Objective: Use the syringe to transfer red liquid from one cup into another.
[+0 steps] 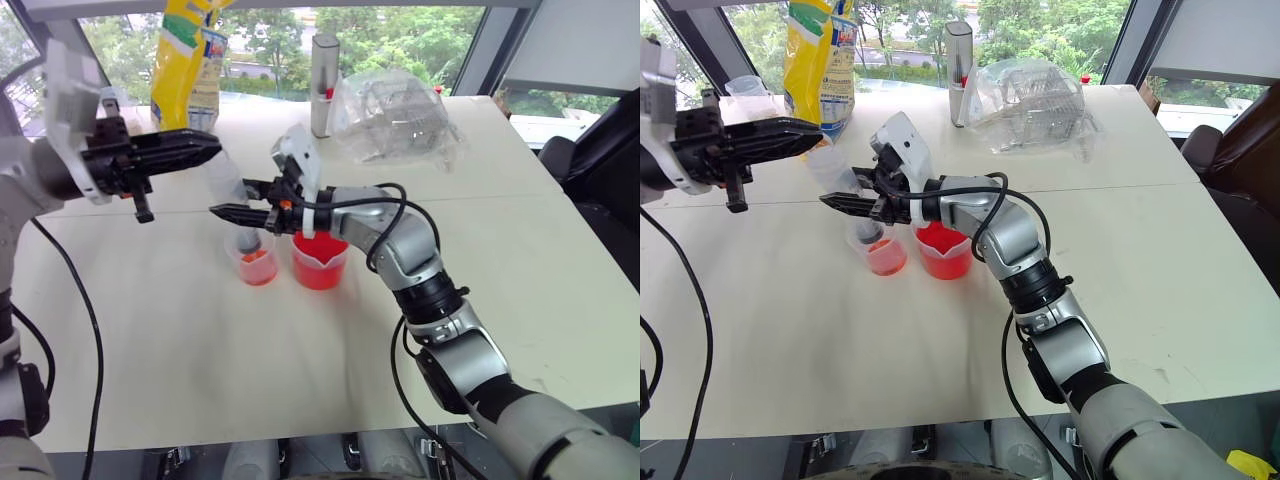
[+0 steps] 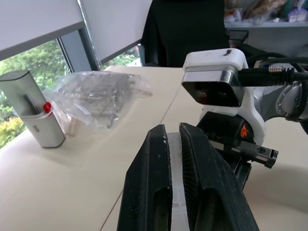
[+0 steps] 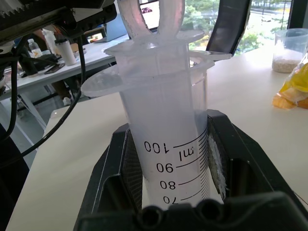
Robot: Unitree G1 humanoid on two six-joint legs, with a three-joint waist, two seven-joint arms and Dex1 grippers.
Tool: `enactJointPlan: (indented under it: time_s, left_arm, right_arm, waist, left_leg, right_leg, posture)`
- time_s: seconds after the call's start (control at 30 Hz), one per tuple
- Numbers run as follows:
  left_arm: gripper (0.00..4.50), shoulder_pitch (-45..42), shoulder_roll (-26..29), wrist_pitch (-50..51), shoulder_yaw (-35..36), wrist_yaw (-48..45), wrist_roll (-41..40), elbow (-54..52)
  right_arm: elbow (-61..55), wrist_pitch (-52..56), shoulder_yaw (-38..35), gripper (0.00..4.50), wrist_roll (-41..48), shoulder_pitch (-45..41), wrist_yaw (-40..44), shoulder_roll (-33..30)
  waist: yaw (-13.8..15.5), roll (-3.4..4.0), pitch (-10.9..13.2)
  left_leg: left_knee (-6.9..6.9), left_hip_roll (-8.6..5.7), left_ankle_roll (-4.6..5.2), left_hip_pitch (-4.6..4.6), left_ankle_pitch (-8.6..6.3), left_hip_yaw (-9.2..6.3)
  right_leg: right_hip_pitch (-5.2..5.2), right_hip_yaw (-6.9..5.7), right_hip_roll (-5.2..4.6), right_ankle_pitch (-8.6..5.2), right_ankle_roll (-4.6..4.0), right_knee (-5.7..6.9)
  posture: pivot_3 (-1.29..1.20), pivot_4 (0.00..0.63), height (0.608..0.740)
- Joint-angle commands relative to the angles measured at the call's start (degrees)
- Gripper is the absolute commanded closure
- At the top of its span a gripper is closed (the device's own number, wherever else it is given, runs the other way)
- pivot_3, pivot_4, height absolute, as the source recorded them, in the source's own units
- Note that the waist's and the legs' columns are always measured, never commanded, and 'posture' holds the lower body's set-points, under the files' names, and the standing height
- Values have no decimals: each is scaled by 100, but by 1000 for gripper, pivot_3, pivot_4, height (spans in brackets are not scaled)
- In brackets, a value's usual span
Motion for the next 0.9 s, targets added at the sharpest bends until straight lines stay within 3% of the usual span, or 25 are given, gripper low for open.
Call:
enactJointPlan:
  time_s: [0.03, 0.33, 0.5, 0.67, 0.9]
  left_arm:
    - [4490, 239, 115, 162, -311, -109, 247, -30]
    - [4490, -91, 92, 385, 103, 127, -93, 36]
    - [2478, -321, -19, 594, 356, 431, -297, 216]
    - [44, -387, 90, 607, 624, 549, -272, 438]
    - [9, -61, 267, 756, 1114, 556, -466, 420]
  right_arm:
    - [-465, -267, -544, 3039, 251, -487, -138, 67]
    - [-431, -215, -353, 3039, 244, -301, -59, 172]
    - [-443, -127, -310, 3039, 292, -262, -42, 249]
    - [-449, -84, -284, 3039, 296, -218, -53, 235]
    - [-439, -57, -335, 3039, 304, -186, -150, 228]
  waist:
    - [0, 0, 0]
    - [-3, 0, 0]
    - [-1, 0, 0]
    - [-2, 0, 0]
    - [-5, 0, 0]
  left_leg:
    - [0, 0, 0, 0, 0, 0]
    - [0, 0, 0, 0, 0, 0]
    - [0, 0, 0, 0, 0, -1]
    - [0, 0, 0, 0, 0, 0]
    - [-2, -1, 0, 0, 0, 1]
  right_leg:
    - [0, 0, 0, 0, 0, 0]
    - [0, -1, 1, 0, 0, 0]
    - [0, -2, 2, 0, 0, 0]
    - [0, -3, 1, 0, 0, -1]
    - [-2, -6, -10, 0, 0, 0]
  posture:
    - [0, 150, 740]
    - [0, 150, 740]
    - [0, 150, 740]
    - [0, 150, 740]
    - [0, 150, 740]
